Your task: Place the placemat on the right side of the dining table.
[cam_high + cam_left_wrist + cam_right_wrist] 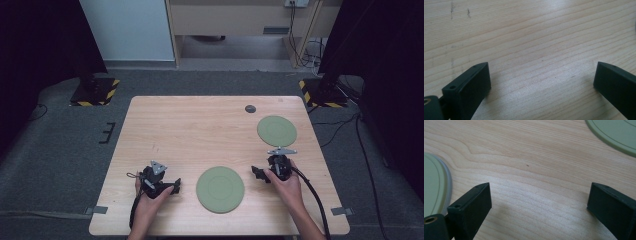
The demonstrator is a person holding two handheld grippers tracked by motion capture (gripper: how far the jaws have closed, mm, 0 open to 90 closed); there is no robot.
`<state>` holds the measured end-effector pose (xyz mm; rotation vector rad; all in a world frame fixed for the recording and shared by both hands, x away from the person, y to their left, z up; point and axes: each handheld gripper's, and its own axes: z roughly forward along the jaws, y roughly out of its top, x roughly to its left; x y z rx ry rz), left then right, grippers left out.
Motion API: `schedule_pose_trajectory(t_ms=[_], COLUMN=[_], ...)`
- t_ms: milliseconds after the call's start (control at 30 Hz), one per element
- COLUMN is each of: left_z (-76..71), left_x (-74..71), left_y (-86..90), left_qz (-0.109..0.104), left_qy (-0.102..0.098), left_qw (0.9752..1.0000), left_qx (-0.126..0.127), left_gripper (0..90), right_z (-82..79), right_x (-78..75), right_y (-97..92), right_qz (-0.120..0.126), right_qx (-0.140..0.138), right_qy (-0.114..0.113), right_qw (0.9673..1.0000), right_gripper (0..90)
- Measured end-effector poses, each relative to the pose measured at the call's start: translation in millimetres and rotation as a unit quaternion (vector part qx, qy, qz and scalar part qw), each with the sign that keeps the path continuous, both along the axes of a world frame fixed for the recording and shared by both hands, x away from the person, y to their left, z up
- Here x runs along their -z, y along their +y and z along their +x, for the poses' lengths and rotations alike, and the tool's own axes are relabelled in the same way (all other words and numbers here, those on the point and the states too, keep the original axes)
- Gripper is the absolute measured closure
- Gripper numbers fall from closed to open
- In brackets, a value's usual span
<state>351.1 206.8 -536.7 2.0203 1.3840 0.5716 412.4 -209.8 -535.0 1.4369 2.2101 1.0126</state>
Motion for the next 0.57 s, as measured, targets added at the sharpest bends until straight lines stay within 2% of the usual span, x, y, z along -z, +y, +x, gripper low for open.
schedule_pose_trajectory(t_ms=[267, 567], left_z=[-0.2, -0.4], left_x=[0.0, 0.0], left_y=[0.1, 0.2], left_qz=[0.000, 0.000], left_qy=[0.000, 0.000], left_qw=[1.0000, 1.0000], left_qx=[0.001, 0.001], left_gripper=[0.5, 0.4], right_z=[-3.0, -3.8], right_x=[4.8, 5.2], right_y=[8.0, 5.7], right_qz=[-0.046, -0.046], right_qx=[-0.007, -0.005], right_qy=[-0.025, -0.020], right_qw=[0.9986, 0.9987], right_gripper=[3.5, 0.6])
